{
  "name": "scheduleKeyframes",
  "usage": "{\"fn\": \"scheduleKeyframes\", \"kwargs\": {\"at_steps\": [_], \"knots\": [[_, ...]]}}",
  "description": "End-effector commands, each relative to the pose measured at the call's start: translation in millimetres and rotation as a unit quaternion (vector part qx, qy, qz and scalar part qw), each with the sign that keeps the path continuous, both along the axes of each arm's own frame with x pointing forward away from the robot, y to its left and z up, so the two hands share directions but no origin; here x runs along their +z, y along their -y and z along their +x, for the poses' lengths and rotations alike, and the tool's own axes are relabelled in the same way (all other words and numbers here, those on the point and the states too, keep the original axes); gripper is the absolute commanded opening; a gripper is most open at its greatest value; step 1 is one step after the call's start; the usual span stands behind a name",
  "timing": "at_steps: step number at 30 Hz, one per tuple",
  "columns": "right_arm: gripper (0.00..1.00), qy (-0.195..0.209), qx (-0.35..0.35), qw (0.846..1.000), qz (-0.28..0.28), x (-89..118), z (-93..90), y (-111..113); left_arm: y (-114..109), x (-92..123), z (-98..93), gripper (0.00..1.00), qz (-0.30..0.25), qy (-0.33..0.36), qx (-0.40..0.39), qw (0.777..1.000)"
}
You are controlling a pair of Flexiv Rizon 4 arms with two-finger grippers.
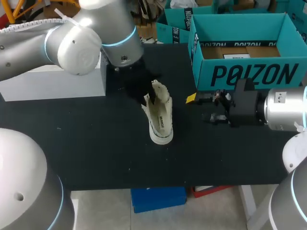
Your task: Take the shoe out of the shoebox, open the shoe tongue, remove and reinsert the insole, then place the shoe into the shoebox
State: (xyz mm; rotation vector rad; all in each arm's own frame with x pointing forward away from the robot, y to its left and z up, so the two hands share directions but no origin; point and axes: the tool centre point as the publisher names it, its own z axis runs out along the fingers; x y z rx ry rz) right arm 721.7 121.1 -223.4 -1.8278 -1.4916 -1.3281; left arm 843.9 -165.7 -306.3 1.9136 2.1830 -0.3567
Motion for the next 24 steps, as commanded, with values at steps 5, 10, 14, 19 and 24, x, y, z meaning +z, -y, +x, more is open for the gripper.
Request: {"fn": "scheduleKeyframes", "kwargs": {"at_steps": [5,10,14,19,24], "knots": [[1.0,0.0,-0.001,1.0,-0.001,0,0.2,-1,-23,6,22.5,0.0,-0.113,0.008,0.059,0.992],[1.0,0.0,-0.001,1.0,-0.001,0,0.2,-1,-29,10,42.2,0.0,-0.166,-0.001,0.104,0.981],[1.0,0.0,-0.001,1.0,-0.001,0,0.2,-1,-30,12,54.6,0.0,-0.182,-0.004,0.125,0.975],[1.0,0.0,-0.001,1.0,-0.001,0,0.2,-1,-26,10,73.6,0.0,-0.19,-0.001,0.142,0.971],[1.0,0.0,-0.001,1.0,-0.001,0,0.2,-1,-18,4,92.6,0.0,-0.196,-0.001,0.149,0.969]]}}
